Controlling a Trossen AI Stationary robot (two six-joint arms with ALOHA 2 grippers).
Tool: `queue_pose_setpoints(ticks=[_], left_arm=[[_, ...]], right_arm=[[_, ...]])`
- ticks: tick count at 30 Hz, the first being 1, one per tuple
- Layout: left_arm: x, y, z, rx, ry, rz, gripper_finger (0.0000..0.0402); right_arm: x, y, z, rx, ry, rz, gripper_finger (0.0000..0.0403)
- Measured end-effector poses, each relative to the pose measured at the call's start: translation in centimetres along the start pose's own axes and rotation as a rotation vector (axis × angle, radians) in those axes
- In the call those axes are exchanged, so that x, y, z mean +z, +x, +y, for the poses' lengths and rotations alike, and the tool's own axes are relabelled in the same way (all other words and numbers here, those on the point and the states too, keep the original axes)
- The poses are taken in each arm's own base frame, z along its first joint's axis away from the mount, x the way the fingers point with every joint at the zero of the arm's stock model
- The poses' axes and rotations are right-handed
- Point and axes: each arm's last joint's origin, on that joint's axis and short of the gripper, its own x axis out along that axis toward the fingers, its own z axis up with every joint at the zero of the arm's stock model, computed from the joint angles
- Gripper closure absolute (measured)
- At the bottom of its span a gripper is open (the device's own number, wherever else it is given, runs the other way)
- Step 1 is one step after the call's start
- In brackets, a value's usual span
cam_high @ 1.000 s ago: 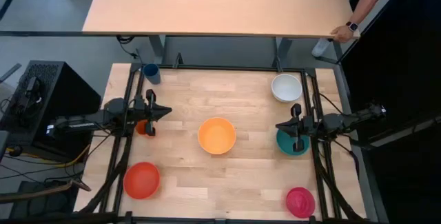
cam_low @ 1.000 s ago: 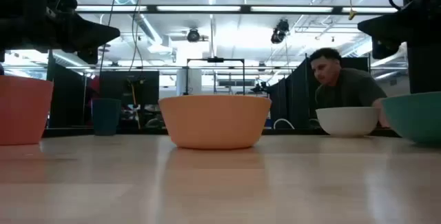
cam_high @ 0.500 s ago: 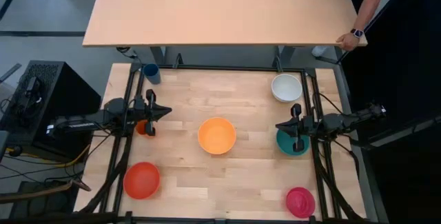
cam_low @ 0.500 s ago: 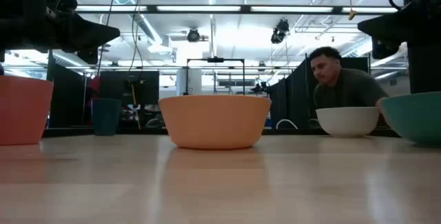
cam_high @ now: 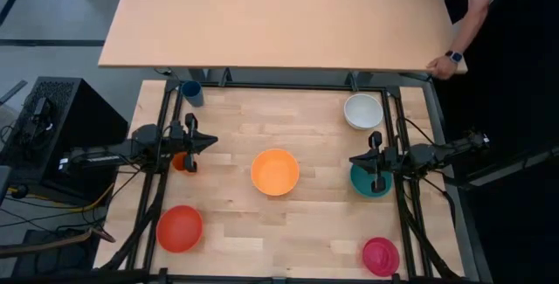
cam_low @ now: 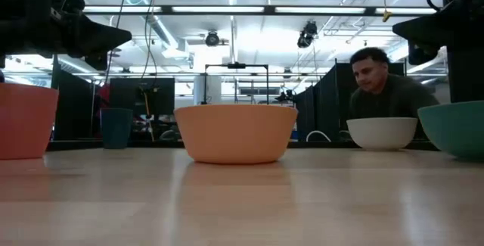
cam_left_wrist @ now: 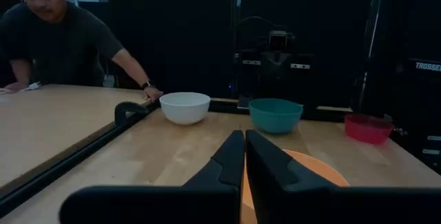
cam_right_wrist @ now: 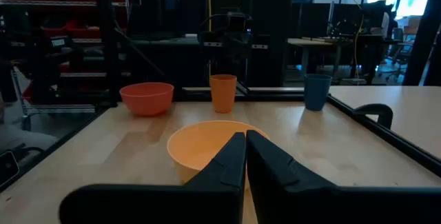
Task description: Nest bowls inside each other
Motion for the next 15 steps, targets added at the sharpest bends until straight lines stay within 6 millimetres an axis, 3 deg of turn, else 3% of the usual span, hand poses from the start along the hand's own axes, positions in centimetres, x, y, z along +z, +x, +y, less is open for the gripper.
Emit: queue_pose_setpoints(ticks=[15], left_arm=[[0.00, 0.00, 0.00, 0.000, 0.000, 0.000, 0.0396]], right_arm=[[0.00, 0.00, 0.00, 0.000, 0.000, 0.000, 0.0403]])
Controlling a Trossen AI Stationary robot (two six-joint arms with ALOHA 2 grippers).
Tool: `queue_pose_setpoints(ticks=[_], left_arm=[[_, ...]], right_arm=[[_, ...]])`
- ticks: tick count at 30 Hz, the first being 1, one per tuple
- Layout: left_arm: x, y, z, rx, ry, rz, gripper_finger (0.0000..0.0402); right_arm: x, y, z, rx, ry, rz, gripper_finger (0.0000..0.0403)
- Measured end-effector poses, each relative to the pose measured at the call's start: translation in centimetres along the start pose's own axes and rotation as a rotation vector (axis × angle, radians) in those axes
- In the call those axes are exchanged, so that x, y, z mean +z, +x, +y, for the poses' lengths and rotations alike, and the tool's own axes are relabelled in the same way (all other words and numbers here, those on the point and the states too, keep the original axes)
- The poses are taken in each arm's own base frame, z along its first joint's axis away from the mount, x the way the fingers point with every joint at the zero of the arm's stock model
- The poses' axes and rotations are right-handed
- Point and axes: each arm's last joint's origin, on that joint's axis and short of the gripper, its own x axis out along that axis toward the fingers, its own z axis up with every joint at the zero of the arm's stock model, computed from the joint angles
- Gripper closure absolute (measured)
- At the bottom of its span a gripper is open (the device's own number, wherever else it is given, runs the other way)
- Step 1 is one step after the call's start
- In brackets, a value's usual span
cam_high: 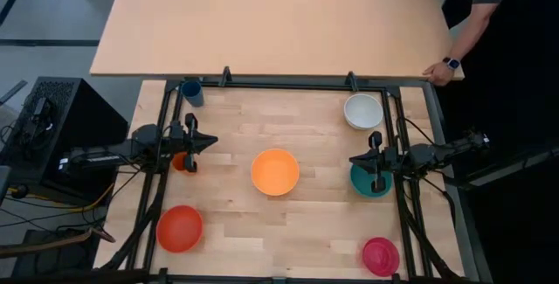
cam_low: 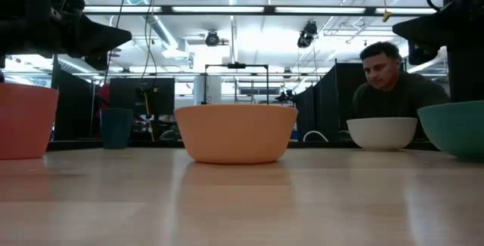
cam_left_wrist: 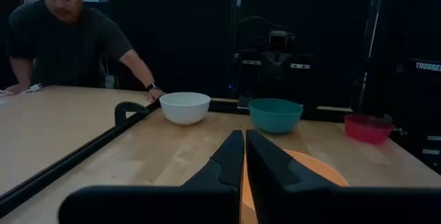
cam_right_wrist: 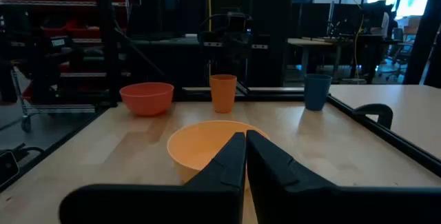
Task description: Nest bowls inside each other
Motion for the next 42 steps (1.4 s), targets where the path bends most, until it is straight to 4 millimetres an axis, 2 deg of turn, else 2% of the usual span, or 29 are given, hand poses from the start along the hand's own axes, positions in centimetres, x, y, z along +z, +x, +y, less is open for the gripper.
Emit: queue_pose_setpoints(ticks=[42], left_arm=[[0.30, -0.01, -0.02, -0.002, 0.001, -0.031, 0.0397]], right_arm=[[0.00, 0.00, -0.01, -0.002, -0.007, 0.000, 0.0403]])
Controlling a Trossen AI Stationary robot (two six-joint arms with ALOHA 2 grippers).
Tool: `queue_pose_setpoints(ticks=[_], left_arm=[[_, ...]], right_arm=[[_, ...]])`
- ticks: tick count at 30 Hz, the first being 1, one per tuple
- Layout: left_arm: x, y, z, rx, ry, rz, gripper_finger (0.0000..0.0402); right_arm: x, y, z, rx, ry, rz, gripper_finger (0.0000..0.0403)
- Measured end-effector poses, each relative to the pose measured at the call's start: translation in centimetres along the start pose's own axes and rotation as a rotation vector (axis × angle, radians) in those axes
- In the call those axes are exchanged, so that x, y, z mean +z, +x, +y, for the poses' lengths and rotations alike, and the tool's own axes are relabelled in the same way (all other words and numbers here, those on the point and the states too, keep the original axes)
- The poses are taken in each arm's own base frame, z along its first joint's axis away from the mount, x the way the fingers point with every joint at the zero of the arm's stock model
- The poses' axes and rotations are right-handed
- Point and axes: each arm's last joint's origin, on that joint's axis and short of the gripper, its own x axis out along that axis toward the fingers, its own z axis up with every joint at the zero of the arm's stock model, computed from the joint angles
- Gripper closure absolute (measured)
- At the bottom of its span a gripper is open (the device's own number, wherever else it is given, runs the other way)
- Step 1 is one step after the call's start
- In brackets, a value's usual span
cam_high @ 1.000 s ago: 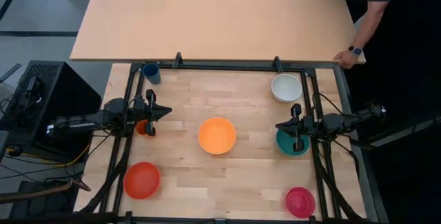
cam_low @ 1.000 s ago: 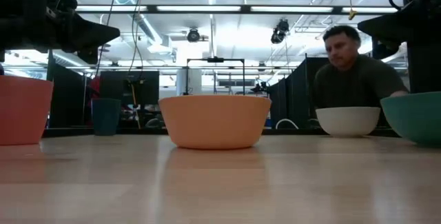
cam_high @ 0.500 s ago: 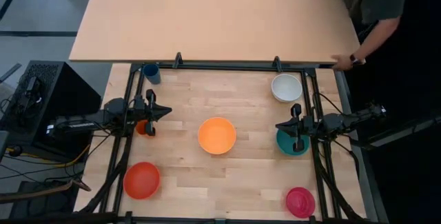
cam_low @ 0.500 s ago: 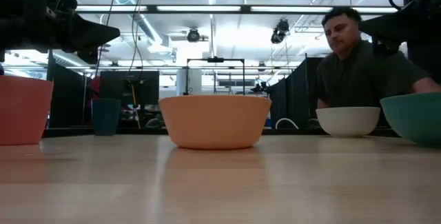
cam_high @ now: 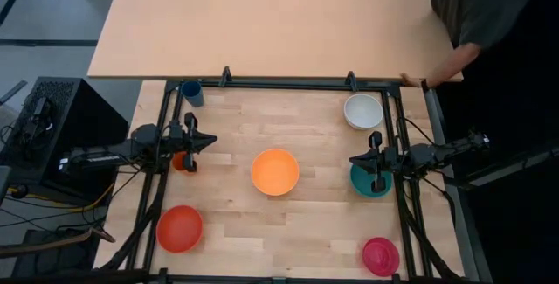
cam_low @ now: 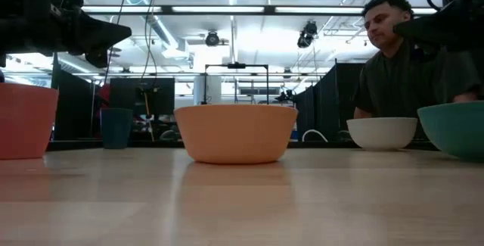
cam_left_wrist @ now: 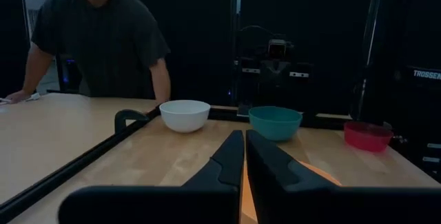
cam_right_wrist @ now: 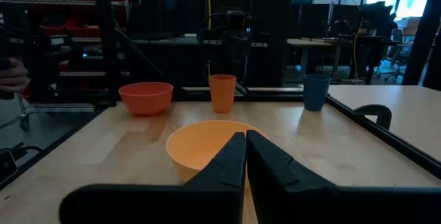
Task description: Nest bowls inside each other
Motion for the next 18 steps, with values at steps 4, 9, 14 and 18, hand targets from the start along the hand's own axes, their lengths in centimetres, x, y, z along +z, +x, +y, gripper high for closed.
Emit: queue_pose_setpoints(ticks=[4, 9, 14, 18], left_arm=[[0.1, 0.0, 0.0, 0.000, 0.000, -0.008, 0.0396], [0.9, -0.1, 0.0, 0.008, -0.031, 0.044, 0.0397], [1.7, -0.3, -0.1, 0.018, -0.062, 0.098, 0.0398], [2.3, -0.5, -0.1, 0.026, -0.086, 0.141, 0.0399]], right_arm=[[0.0, 0.0, 0.0, 0.000, 0.004, 0.000, 0.0403], [0.0, 0.0, 0.0, -0.008, 0.001, 0.000, 0.0403], [0.0, 0.0, 0.0, -0.017, -0.003, 0.000, 0.0403], [0.0, 0.0, -0.1, -0.023, -0.006, 0.000, 0.0403]])
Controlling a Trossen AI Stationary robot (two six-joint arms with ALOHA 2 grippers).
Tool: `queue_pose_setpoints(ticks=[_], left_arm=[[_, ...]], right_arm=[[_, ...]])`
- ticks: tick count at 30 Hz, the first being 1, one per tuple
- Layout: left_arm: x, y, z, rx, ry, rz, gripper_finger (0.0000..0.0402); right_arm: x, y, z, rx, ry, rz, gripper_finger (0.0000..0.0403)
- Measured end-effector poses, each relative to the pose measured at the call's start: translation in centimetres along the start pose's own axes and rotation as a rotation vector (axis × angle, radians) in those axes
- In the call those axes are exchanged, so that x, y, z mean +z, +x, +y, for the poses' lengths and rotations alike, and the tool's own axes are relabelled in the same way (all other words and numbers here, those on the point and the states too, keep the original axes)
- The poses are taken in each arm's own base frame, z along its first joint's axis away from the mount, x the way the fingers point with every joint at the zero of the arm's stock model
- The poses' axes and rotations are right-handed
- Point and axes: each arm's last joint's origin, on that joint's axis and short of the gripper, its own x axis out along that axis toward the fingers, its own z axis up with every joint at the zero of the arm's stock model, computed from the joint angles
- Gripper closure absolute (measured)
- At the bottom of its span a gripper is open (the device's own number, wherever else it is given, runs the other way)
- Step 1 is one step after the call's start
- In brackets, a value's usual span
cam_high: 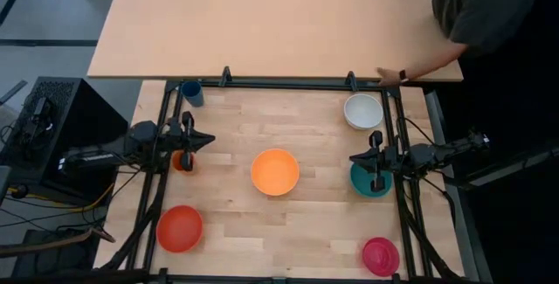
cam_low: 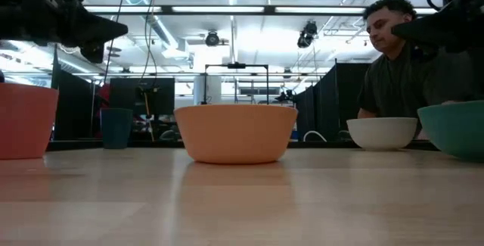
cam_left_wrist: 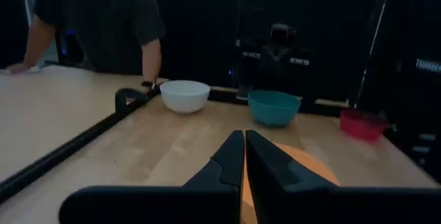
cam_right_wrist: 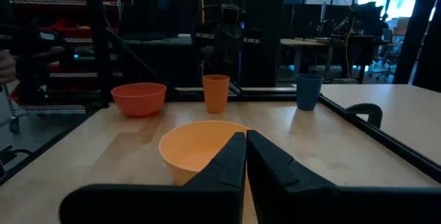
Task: Nest bowls inside each other
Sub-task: Stack the orange bowl on top of the light orange bowl
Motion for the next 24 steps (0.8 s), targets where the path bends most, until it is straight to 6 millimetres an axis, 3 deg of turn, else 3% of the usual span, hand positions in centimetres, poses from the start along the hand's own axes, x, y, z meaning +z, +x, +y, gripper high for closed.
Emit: queue_pose_setpoints(ticks=[9, 16, 24], left_arm=[[0.5, -0.1, -0.4, -0.043, -0.055, 0.204, 0.0399], [1.9, 1.3, -1.7, -0.224, -0.077, 0.132, 0.0400], [4.2, 2.3, -3.9, -0.283, -0.025, 0.252, 0.0401]], right_arm=[[0.0, 0.0, 0.0, -0.008, -0.023, 0.000, 0.0403], [0.0, 0.0, -0.1, -0.035, -0.046, 0.000, 0.0403], [0.0, 0.0, -0.1, -0.044, -0.046, 0.000, 0.0403]])
